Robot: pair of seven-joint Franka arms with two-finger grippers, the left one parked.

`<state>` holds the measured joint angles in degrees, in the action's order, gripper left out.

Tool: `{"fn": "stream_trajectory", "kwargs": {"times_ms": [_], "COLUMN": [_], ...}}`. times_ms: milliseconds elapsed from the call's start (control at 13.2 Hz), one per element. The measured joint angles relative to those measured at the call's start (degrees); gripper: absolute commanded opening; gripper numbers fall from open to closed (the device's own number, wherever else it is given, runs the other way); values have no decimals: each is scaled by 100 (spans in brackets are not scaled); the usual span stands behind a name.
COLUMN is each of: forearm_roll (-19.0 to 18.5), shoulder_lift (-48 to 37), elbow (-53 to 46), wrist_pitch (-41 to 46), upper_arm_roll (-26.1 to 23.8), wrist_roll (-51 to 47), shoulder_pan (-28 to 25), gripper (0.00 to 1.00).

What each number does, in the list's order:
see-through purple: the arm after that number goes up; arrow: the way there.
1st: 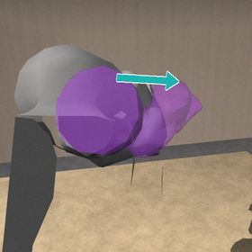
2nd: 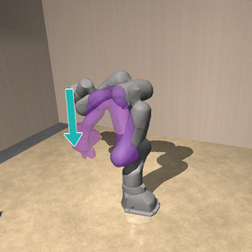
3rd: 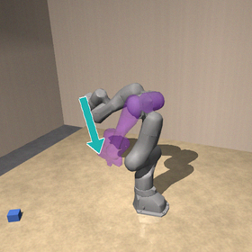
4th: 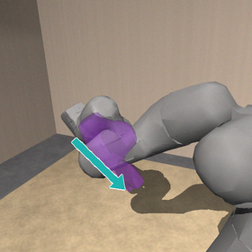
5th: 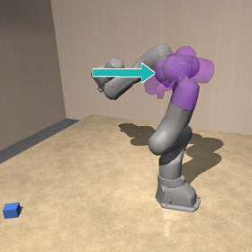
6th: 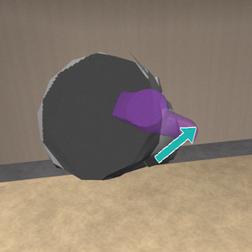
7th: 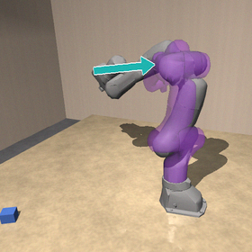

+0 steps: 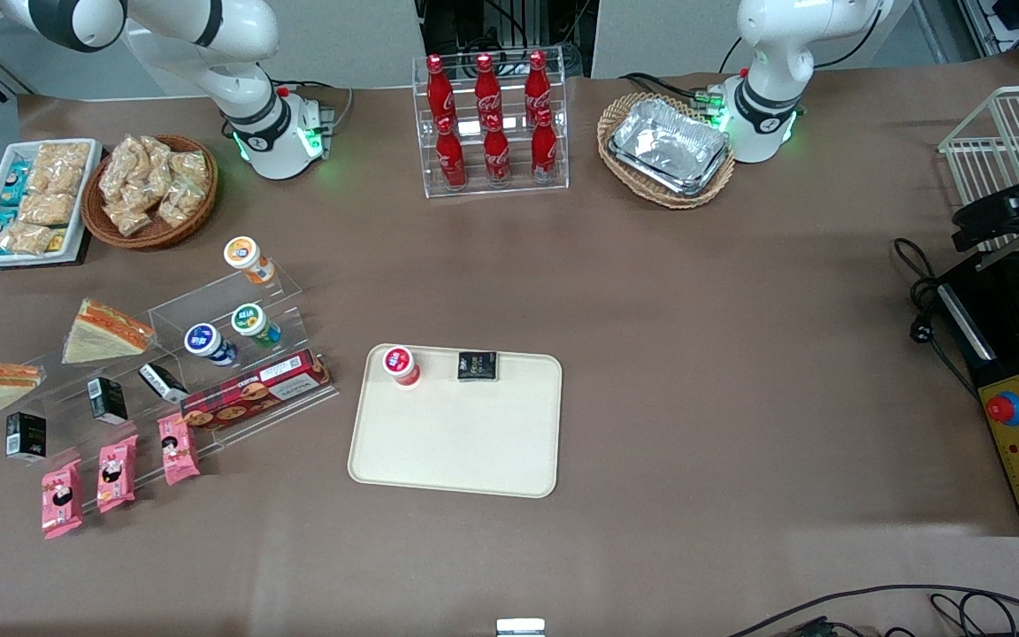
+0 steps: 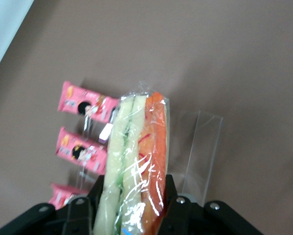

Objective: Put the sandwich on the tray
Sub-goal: 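Lift the sandwich out of the rack and carry it toward the cream tray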

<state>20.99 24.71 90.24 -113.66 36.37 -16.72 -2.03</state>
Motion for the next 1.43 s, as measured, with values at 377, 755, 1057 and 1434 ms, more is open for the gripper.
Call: {"fn": "stream_trajectory", "kwargs": {"times_ms": [377,755,1057,1434], "forearm_roll": [2,6,0,-2], "shoulder_lift": [-220,-246,-251,175], "elbow": [-456,-484,-557,-548], "wrist_pitch": [617,618,542,-186], "upper_arm_roll": [-31,-53,-170,-233], "wrist_roll": [-10,-1098,-3267,-5706], "shoulder_pan": [-610,-1364,-2330,-3308], "gripper": [51,51,51,51]}}
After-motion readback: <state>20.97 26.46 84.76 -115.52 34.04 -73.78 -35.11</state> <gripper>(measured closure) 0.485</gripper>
